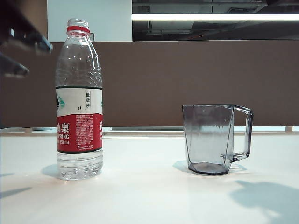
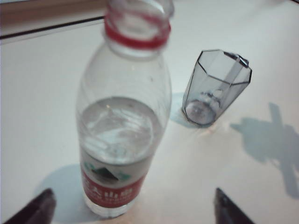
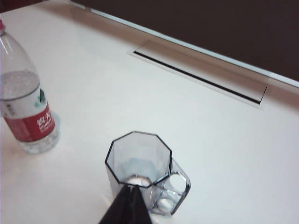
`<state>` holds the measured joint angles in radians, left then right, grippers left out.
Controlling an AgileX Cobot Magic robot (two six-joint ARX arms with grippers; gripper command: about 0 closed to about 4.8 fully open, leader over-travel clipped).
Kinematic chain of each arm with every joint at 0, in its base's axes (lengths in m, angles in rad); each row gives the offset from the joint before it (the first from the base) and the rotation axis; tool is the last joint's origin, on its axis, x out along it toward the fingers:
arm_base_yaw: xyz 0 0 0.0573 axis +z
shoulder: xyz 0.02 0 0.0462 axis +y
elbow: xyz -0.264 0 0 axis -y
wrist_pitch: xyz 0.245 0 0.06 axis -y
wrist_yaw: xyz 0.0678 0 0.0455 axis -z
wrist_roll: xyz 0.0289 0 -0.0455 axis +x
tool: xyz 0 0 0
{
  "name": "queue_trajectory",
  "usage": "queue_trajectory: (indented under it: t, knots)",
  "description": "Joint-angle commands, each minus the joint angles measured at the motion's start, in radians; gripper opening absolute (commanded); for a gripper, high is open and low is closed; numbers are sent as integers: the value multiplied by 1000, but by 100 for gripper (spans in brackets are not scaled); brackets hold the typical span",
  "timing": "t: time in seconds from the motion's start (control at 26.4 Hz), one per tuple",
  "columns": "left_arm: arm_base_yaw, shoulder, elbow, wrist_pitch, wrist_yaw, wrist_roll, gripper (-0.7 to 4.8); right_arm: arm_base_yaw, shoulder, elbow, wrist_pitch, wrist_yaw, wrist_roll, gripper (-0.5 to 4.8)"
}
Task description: Pick up the mineral water bottle with the left hand on the table and pour water into the mug until it's half full.
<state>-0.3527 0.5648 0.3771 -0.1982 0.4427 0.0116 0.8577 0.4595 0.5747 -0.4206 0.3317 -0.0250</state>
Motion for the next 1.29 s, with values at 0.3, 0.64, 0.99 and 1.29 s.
queue_trajectory:
  t: [0.3,0.64,0.99,1.29]
  knots:
    - [0,-1,-145,278,-14,8,479,0,-7,5,-79,-87,7,-5]
    - [0,3,-191,334,-17,-13,479,0,-7,5,-78,-87,7,-5]
    - [0,124,-190,445,-16,-50,479,0,-7,5,-78,-87,7,-5]
    - [-34,319,-189,643,3,-46,479,0,-7,5,-79,-87,7,-5]
